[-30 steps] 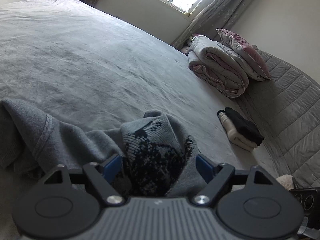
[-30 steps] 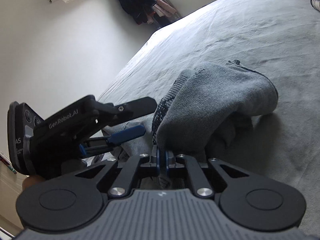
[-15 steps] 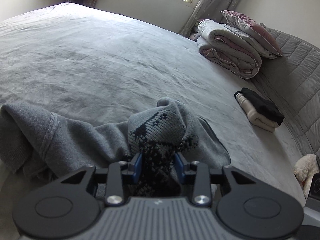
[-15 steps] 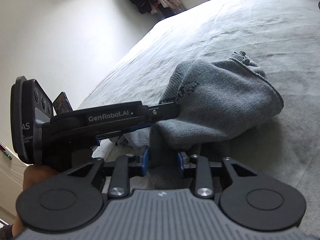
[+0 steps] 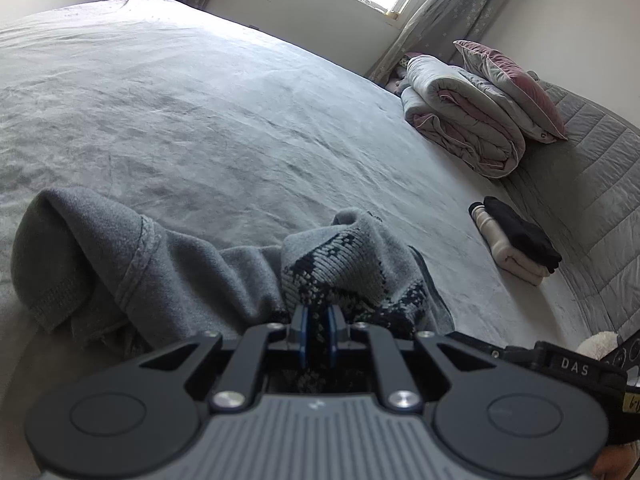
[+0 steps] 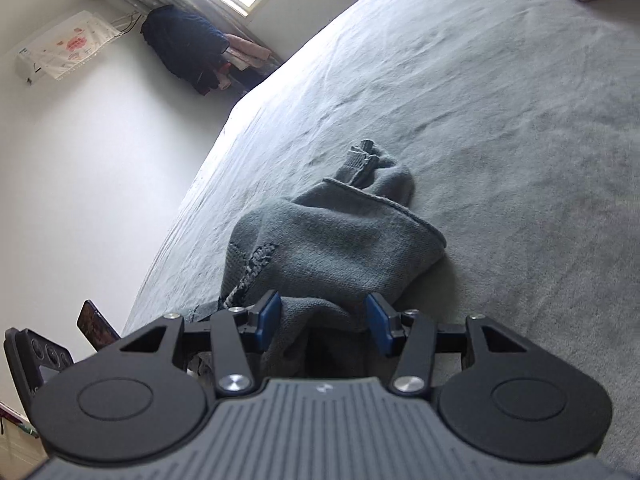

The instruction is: Fold clothes

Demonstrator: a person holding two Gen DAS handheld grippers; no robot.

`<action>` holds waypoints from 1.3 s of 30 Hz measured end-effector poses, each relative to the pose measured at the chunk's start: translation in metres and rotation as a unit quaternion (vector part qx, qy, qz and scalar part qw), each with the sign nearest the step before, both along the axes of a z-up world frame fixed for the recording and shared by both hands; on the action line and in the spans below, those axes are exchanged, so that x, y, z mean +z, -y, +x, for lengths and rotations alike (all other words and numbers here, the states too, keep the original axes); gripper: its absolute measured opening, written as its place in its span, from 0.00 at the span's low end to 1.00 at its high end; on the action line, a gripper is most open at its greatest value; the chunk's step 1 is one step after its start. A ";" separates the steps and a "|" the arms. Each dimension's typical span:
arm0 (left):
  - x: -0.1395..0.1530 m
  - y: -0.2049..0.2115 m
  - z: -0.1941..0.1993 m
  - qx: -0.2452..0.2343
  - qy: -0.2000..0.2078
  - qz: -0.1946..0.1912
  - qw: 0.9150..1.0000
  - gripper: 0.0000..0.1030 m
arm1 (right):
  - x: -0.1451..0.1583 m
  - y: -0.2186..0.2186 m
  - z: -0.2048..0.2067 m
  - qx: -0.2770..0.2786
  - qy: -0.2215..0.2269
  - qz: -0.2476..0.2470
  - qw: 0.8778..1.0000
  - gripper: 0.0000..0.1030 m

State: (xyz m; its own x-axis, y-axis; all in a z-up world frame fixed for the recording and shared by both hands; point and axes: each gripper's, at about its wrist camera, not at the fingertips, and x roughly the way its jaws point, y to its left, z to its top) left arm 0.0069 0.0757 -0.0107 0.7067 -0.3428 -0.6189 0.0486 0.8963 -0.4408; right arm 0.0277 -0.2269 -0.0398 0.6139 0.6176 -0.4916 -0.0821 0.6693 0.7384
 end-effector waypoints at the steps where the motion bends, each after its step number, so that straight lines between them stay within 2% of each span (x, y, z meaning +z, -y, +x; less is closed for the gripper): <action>1: -0.001 -0.001 0.000 0.000 -0.004 -0.002 1.000 0.18 | -0.003 0.002 0.001 -0.006 -0.007 0.010 1.000 0.51; 2: -0.001 -0.003 0.000 0.000 -0.008 -0.004 1.000 0.25 | -0.006 0.004 0.002 -0.013 -0.014 0.021 1.000 0.51; 3: -0.002 -0.004 0.001 0.002 -0.014 -0.005 1.000 0.41 | -0.009 0.005 0.002 -0.019 -0.020 0.033 0.999 0.51; 4: -0.004 -0.006 0.001 0.007 -0.022 -0.009 1.000 0.52 | -0.011 0.006 0.003 -0.024 -0.022 0.046 0.998 0.51; 5: -0.005 -0.008 0.002 0.010 -0.026 -0.013 1.000 0.53 | -0.012 0.007 0.003 -0.026 -0.025 0.056 0.998 0.51; 8: -0.007 -0.012 0.003 0.014 -0.037 -0.029 0.999 0.56 | -0.012 0.007 0.001 -0.027 -0.021 0.065 0.997 0.47; 10: -0.008 -0.013 0.003 0.017 -0.038 -0.033 0.999 0.58 | -0.008 0.006 -0.002 -0.024 -0.010 0.061 0.998 0.27; 12: -0.007 -0.011 0.003 0.018 -0.036 -0.033 0.999 0.58 | -0.004 0.006 -0.004 -0.022 0.002 0.057 0.998 0.15; 15: -0.005 -0.009 0.003 0.019 -0.032 -0.032 0.999 0.59 | 0.009 0.011 -0.010 -0.026 0.029 0.058 0.998 0.10; 21: -0.003 -0.009 0.002 0.020 -0.024 -0.029 0.999 0.60 | 0.043 0.031 -0.029 -0.037 0.092 0.074 0.992 0.08; 24: -0.003 -0.009 0.003 0.021 -0.023 -0.028 0.999 0.61 | 0.055 0.044 -0.038 -0.040 0.108 0.078 0.990 0.07; 25: -0.003 -0.009 0.003 0.021 -0.023 -0.027 0.999 0.62 | 0.057 0.048 -0.042 -0.041 0.113 0.075 0.990 0.01; 27: -0.003 -0.010 0.002 0.021 -0.022 -0.026 0.999 0.63 | 0.060 0.052 -0.043 -0.041 0.121 0.065 0.990 0.01; 30: -0.002 -0.008 0.002 0.016 -0.016 -0.025 0.999 0.65 | 0.056 0.060 -0.046 -0.042 0.115 0.050 0.991 0.03; 32: -0.001 -0.005 0.000 0.010 -0.006 -0.024 1.000 0.66 | 0.046 0.063 -0.046 -0.048 0.098 0.043 0.993 0.13; 33: 0.000 -0.003 -0.001 0.006 -0.001 -0.022 1.000 0.67 | 0.042 0.063 -0.046 -0.053 0.087 0.041 0.994 0.13; 39: 0.014 0.022 -0.010 -0.034 0.065 0.021 0.997 0.68 | 0.031 0.068 -0.038 -0.073 0.050 0.027 0.996 0.16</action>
State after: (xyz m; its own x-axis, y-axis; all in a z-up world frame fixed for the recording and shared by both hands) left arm -0.0033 0.0533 0.0028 0.7578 -0.3678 -0.5389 0.1640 0.9068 -0.3883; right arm -0.0100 -0.2945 -0.0087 0.7435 0.5412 -0.3928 -0.0606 0.6395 0.7664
